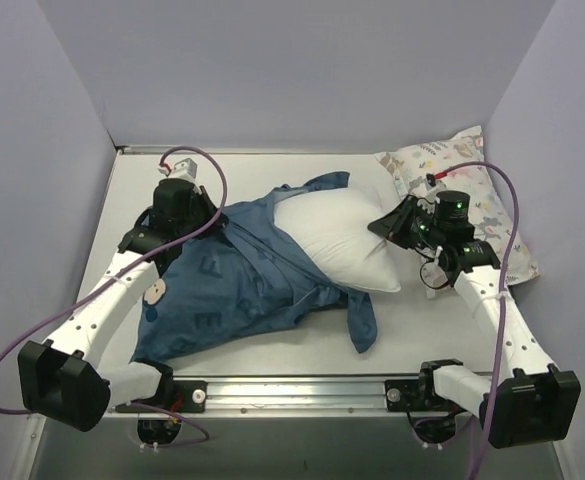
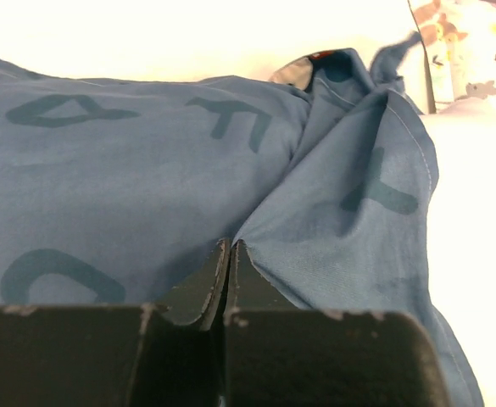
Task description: Remove the pillowcase from the pillow
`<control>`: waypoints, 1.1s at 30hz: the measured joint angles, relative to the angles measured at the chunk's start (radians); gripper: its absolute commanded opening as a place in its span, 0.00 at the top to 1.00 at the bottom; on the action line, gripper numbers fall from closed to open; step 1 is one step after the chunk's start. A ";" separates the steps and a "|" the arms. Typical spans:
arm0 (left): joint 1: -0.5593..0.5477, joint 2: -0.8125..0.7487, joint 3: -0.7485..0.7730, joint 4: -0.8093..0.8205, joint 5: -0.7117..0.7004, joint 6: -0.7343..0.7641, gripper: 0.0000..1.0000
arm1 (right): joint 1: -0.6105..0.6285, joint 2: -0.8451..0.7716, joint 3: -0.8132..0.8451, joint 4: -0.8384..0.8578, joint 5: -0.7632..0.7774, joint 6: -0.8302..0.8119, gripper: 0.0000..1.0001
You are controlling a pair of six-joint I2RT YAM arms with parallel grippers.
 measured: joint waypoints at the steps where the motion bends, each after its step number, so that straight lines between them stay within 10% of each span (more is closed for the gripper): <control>1: 0.000 0.002 -0.002 0.008 0.013 0.002 1.00 | 0.011 0.009 0.000 -0.005 0.010 -0.006 1.00; 4: -0.025 0.029 -0.010 0.032 0.015 0.013 1.00 | 0.064 0.059 0.003 -0.013 0.054 -0.041 0.96; 6: -0.064 0.047 -0.033 0.055 -0.005 0.016 1.00 | 0.093 0.106 0.018 -0.028 0.073 -0.068 0.71; 7: -0.085 0.056 -0.047 0.065 -0.018 0.017 1.00 | 0.105 0.127 0.023 -0.032 0.083 -0.079 0.38; 12: -0.149 0.076 -0.105 0.129 -0.056 0.008 1.00 | 0.147 0.129 0.024 -0.070 0.149 -0.137 0.00; 33: -0.183 0.116 -0.154 0.253 -0.079 -0.033 1.00 | 0.188 -0.209 -0.318 -0.080 0.210 -0.229 0.00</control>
